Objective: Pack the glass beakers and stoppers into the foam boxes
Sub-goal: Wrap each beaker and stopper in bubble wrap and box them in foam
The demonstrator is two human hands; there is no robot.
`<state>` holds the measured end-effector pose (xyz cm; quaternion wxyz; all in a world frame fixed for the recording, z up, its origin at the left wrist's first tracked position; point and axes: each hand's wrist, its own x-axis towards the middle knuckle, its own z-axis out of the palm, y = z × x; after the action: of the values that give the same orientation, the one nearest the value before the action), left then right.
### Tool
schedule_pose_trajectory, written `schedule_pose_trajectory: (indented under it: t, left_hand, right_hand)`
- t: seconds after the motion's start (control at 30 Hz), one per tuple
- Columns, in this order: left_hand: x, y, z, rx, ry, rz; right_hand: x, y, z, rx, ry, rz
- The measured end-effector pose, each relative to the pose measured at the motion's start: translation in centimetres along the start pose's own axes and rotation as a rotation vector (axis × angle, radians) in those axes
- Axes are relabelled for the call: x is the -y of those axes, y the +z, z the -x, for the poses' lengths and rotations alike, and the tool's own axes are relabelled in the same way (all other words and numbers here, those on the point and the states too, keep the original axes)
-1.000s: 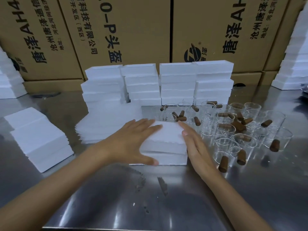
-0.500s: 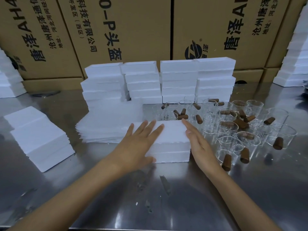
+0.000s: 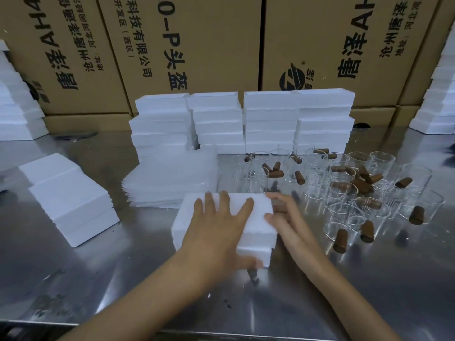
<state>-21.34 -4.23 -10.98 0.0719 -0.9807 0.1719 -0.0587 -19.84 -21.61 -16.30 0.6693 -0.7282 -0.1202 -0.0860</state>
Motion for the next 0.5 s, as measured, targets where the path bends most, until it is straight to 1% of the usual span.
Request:
schedule_pose_trajectory:
  t: [0.07,0.1,0.2,0.27,0.37,0.43,0.5]
  left_hand:
    - [-0.6,0.1,1.3,0.026,-0.076,0.022]
    - [-0.8,0.1,1.8,0.012,-0.111,0.029]
    - [-0.1,0.1,3.1,-0.151,-0.195,-0.030]
    - [1.4,0.2,3.8,-0.199,-0.233,-0.056]
    - [3.8,0.4,5.0,-0.171,-0.288,-0.031]
    - [5.3,0.3,6.0,-0.171,-0.264,0.059]
    - [7.4,-0.5,6.7,-0.149,-0.225,0.281]
  right_hand:
    - [0.4,1.6,0.6,0.036,0.002,0.004]
    - [0.5,2.5,0.8,0.052,0.006,-0.002]
    - [1.0,5.0,0.6,0.116,0.001,-0.012]
    - [1.2,6.5,0.3,0.183,0.016,-0.049]
    - [1.1,8.7,-0.1,0.278,0.022,-0.053]
    - [0.9,10.0,0.0,0.319,0.012,-0.047]
    - [0.7,11.1,-0.1,0.334,0.022,-0.038]
